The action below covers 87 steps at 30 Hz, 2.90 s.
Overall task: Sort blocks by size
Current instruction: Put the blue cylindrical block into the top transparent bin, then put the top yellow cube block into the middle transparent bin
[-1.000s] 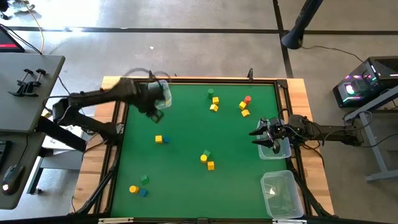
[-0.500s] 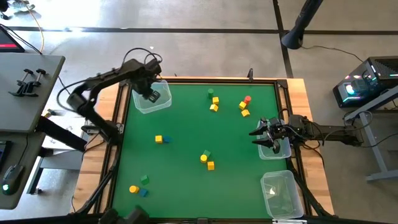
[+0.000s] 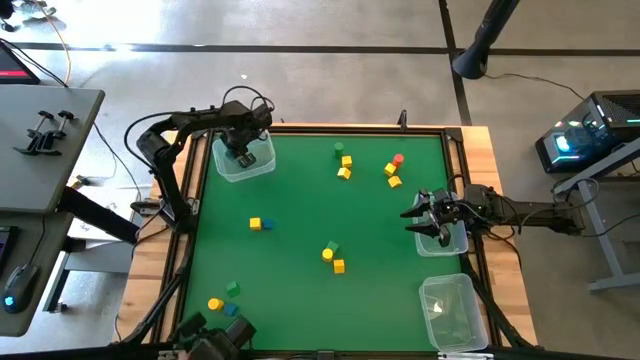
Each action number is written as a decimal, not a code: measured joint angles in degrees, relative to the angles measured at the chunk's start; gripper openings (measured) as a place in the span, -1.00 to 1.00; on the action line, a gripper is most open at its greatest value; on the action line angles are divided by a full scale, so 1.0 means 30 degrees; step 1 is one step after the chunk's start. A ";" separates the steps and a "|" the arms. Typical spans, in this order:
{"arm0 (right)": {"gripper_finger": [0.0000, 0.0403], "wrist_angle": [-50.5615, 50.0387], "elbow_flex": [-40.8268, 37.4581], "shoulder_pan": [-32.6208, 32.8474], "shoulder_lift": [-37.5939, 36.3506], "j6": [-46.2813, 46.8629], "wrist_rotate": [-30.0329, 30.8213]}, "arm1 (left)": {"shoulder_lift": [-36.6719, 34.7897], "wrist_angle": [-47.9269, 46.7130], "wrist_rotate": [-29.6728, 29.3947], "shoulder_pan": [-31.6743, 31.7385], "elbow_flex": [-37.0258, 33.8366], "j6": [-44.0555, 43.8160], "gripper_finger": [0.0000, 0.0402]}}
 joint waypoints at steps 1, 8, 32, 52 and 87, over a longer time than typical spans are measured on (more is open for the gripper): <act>0.03 0.0000 -0.0002 0.0003 0.0000 -0.0003 -0.0002 | -0.0007 0.0325 -0.0516 -0.0004 -0.0026 0.0432 -0.53; 0.03 0.0000 0.0004 0.0003 0.0000 0.0001 -0.0004 | -0.0138 0.2743 -0.1140 0.0431 -0.0052 0.2939 -0.50; 0.03 -0.0001 0.0004 -0.0004 -0.0001 -0.0004 -0.0004 | -0.1332 0.4119 0.4879 0.2623 -0.0048 -0.0011 -0.50; 0.03 -0.0005 -0.0001 -0.0005 0.0000 0.0000 0.0001 | -0.1435 0.4963 0.7951 0.4519 -0.0052 -0.4832 -0.45; 0.03 -0.0003 -0.0003 0.0000 -0.0007 0.0000 -0.0001 | -0.5429 0.4982 0.7890 -0.0826 0.2798 -0.4118 0.03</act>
